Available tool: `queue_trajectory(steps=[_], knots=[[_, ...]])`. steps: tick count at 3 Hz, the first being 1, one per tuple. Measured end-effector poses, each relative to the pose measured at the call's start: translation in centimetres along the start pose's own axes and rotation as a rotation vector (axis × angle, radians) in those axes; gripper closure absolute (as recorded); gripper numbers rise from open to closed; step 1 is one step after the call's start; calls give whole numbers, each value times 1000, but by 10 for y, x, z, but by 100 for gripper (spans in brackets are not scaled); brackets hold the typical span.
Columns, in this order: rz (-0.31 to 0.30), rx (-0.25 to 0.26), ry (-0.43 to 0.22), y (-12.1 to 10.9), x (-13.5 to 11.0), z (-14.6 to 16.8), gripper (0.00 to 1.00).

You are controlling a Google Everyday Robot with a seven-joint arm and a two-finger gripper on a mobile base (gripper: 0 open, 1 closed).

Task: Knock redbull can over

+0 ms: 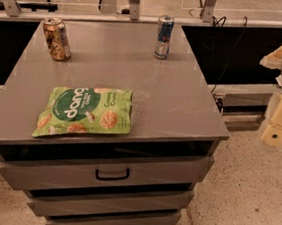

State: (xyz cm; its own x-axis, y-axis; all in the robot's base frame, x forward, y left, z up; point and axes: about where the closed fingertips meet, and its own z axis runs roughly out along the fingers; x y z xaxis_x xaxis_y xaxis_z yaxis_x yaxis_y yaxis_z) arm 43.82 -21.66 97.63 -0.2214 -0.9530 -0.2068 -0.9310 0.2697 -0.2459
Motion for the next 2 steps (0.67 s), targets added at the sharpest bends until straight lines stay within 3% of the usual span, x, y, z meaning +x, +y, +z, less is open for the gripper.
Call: queue_trajectory(steps=[2], knots=[[-8, 16, -28, -9, -4, 0, 0]])
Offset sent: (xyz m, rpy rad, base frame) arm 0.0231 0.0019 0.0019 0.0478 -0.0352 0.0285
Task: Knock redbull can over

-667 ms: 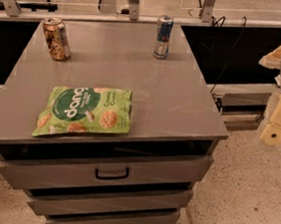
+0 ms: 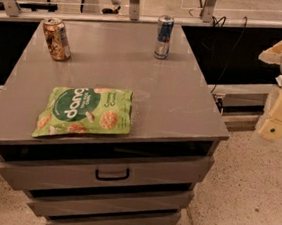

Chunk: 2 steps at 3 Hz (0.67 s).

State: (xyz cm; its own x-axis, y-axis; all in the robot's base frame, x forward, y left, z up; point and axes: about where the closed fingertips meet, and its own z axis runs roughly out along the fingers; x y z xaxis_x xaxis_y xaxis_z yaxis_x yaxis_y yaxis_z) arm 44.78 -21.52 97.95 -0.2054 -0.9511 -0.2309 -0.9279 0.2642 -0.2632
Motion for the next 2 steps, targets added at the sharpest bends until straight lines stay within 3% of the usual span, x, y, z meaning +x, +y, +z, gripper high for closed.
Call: queue_trajectory(steps=[2], knots=[[-33, 59, -203, -86, -39, 51, 0]])
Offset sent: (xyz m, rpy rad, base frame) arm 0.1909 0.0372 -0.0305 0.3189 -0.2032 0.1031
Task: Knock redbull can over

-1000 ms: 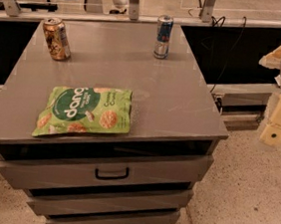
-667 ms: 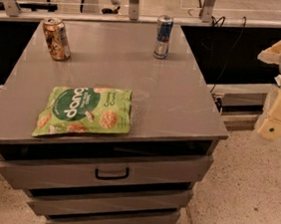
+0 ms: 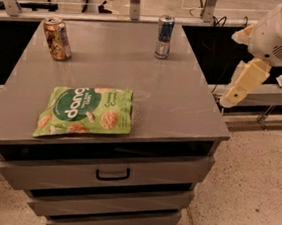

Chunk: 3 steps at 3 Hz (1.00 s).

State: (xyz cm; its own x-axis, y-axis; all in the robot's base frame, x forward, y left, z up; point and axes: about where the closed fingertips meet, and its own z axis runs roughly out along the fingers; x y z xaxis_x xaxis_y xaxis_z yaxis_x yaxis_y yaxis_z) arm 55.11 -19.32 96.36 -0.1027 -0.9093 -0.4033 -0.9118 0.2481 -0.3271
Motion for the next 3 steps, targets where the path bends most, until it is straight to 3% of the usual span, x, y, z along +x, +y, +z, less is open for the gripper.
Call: queue_trajectory(steps=[2, 3], knots=[[52, 65, -229, -83, -34, 76, 0], [52, 65, -229, -83, -34, 76, 0]])
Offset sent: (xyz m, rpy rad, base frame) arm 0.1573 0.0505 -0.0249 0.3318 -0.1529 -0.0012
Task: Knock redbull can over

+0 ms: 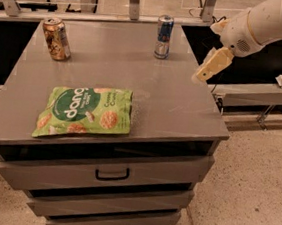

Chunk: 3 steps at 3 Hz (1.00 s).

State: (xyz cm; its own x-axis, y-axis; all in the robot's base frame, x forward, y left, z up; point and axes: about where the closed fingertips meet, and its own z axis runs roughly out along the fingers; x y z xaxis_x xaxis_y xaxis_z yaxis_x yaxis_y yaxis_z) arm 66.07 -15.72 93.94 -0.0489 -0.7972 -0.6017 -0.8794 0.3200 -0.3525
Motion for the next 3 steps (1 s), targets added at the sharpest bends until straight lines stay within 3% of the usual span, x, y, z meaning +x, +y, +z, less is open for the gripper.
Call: queue_trajectory(steps=[1, 3], knots=[[14, 13, -28, -1, -2, 5, 0], [73, 116, -227, -47, -31, 51, 0]])
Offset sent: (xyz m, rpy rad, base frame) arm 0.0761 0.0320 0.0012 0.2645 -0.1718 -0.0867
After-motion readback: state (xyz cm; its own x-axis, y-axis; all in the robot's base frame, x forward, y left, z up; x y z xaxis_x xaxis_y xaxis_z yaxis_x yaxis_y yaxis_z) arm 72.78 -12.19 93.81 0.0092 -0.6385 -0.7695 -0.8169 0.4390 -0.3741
